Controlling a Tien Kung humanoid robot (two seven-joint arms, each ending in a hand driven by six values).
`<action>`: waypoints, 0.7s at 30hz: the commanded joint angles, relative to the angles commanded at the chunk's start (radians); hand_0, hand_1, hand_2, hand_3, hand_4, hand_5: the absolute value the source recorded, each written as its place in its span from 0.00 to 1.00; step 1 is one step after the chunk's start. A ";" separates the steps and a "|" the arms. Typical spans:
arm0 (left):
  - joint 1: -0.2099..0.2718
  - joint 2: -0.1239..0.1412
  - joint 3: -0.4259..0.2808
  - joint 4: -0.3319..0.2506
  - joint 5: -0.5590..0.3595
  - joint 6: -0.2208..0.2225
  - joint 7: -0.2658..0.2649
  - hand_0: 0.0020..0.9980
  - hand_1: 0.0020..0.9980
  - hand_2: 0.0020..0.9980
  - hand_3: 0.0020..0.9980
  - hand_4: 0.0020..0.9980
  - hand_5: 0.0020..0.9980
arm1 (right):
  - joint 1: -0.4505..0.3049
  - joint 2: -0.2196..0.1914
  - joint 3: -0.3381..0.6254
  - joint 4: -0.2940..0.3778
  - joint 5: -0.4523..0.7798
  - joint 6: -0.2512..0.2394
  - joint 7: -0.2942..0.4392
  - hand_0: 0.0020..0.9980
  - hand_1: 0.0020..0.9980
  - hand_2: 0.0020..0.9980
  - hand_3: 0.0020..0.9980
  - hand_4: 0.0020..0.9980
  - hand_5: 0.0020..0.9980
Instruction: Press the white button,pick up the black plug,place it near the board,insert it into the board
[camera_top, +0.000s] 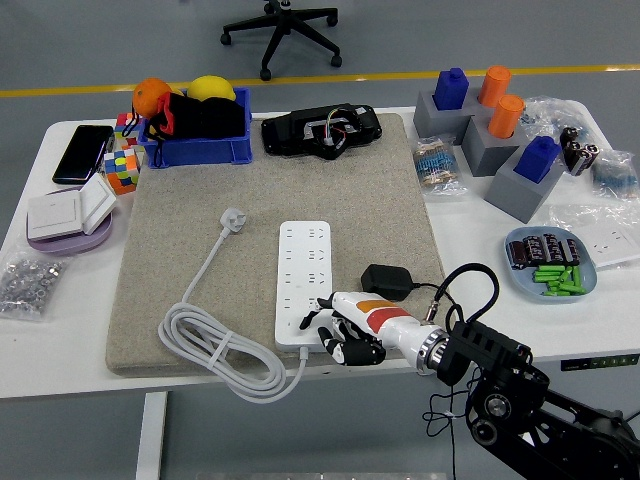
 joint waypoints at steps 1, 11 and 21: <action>0.000 0.000 0.000 0.000 0.000 0.000 0.000 0.47 0.50 0.51 0.58 0.59 0.26 | 0.002 0.001 -0.003 -0.004 -0.003 -0.004 0.003 0.00 0.00 0.09 0.60 0.35 0.00; -0.001 0.000 0.001 0.000 -0.002 0.000 0.000 0.47 0.50 0.51 0.58 0.59 0.26 | 0.031 0.010 -0.040 -0.067 -0.018 -0.048 0.037 0.00 0.00 0.09 0.60 0.34 0.00; -0.002 0.000 -0.002 0.000 0.001 0.000 0.001 0.47 0.50 0.51 0.58 0.59 0.27 | 0.045 0.018 -0.043 -0.109 -0.059 -0.068 0.054 0.00 0.00 0.09 0.60 0.34 0.00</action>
